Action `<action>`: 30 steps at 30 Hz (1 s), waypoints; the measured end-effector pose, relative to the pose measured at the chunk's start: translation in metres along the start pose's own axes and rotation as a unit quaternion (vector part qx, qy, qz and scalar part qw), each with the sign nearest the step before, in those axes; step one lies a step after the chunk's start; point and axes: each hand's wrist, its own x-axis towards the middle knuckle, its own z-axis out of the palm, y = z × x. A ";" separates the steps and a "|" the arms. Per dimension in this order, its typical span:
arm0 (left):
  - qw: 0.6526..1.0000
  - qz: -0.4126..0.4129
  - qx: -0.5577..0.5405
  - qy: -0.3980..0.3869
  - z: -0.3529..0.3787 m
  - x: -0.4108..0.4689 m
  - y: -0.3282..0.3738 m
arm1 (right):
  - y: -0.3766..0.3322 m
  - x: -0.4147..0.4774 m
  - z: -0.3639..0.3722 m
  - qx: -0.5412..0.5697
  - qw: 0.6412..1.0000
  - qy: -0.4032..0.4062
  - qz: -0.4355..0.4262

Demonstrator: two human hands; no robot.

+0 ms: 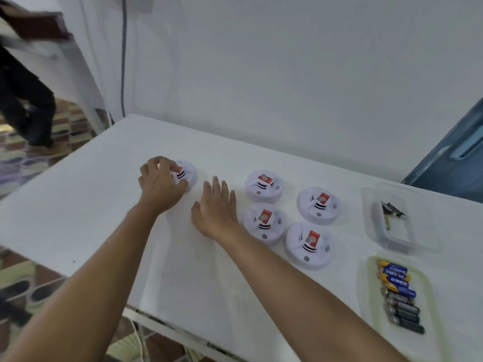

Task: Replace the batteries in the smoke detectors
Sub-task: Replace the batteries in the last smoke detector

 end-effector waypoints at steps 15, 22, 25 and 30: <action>0.996 0.015 -0.047 -0.077 0.012 0.024 -0.015 | 0.009 0.007 0.031 -0.083 0.996 0.027 0.028; 0.969 -0.083 -0.232 0.005 -0.003 -0.009 0.011 | 0.009 0.007 0.020 0.033 0.998 0.036 0.045; 0.912 -0.181 -0.368 0.033 -0.006 -0.023 0.024 | 0.009 0.007 0.004 0.276 0.952 0.092 0.097; 0.812 -0.196 -0.547 -0.062 -0.011 -0.047 0.041 | 0.012 -0.002 -0.018 0.569 0.806 0.088 0.140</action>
